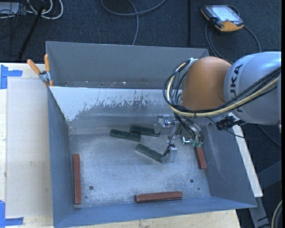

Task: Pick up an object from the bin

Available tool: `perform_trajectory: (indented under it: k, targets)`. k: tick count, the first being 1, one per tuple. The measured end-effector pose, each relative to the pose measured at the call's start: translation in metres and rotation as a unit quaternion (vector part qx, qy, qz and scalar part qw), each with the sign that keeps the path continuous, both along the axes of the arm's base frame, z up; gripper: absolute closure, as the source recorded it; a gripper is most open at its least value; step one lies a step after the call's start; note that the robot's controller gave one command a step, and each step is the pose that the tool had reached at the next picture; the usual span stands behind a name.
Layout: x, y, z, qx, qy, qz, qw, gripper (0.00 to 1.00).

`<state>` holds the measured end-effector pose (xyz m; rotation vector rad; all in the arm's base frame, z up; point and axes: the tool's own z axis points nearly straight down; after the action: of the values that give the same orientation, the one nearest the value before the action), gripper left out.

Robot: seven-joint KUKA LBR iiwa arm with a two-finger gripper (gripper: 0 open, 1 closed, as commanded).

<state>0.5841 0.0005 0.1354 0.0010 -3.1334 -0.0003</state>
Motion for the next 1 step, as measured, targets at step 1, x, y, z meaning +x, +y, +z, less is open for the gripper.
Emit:
perform_trajectory:
  k: [1]
  targets:
    - [0.0018, 0.0, 0.004, 0.0, -0.0034, 0.0, 1.0, 0.0]
